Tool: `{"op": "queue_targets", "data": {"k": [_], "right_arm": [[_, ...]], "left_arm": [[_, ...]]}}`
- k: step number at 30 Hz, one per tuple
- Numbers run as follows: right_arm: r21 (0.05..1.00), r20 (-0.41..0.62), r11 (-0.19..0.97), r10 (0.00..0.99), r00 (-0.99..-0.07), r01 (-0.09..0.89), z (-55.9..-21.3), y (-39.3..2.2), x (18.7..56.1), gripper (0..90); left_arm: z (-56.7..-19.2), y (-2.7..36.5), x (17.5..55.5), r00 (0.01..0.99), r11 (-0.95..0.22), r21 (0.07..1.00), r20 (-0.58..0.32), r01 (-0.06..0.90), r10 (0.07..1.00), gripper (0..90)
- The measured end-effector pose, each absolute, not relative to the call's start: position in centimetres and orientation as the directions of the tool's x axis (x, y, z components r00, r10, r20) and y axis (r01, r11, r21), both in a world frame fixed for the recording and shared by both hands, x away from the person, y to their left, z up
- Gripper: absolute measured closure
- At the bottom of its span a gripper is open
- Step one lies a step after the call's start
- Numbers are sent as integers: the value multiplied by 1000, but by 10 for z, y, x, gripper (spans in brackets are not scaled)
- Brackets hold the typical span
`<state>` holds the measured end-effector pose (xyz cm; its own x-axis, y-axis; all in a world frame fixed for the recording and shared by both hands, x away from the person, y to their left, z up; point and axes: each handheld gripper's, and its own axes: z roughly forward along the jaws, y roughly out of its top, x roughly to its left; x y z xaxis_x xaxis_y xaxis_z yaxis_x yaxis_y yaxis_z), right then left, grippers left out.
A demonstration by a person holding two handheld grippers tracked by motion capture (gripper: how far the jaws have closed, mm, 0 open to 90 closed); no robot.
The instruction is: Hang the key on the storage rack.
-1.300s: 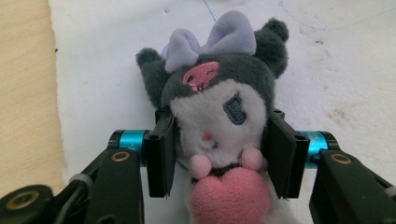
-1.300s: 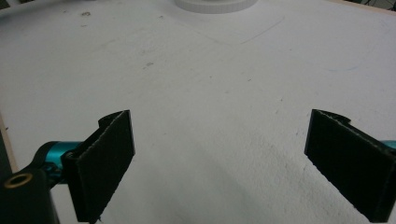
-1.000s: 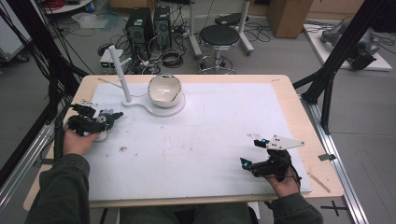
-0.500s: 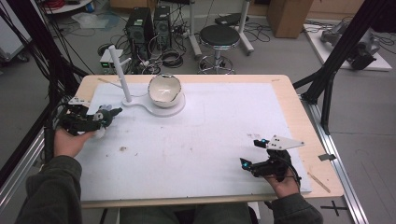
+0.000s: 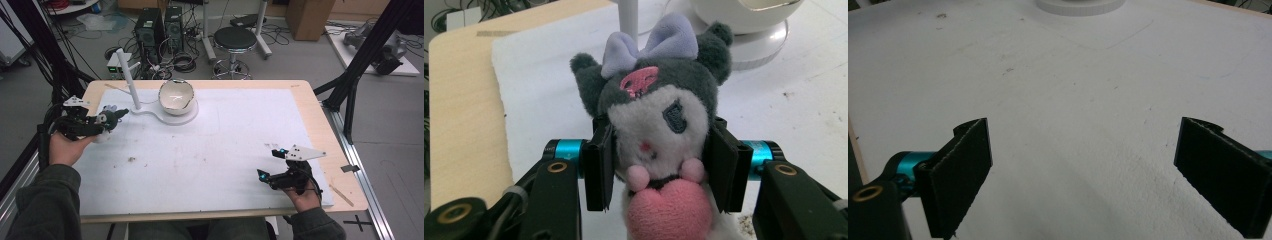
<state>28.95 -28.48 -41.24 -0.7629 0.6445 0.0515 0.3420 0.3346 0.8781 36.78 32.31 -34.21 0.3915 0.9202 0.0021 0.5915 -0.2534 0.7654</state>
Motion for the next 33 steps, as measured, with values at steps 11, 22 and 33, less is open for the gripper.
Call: {"op": "queue_targets", "data": {"k": [11, 22, 33], "right_arm": [[880, 49, 333, 645, -762, 338, -412, -285, 290, 74], [882, 53, 328, 646, -762, 339, -411, -285, 290, 74], [886, 54, 322, 643, -764, 334, -412, -285, 292, 74]], "left_arm": [[-319, 321, 364, 412, -268, 785, 18, 559, 911, 516], [-300, 316, 366, 418, -267, 801, 23, 536, 908, 516], [-287, 310, 374, 427, -270, 806, 24, 526, 904, 516]]}}
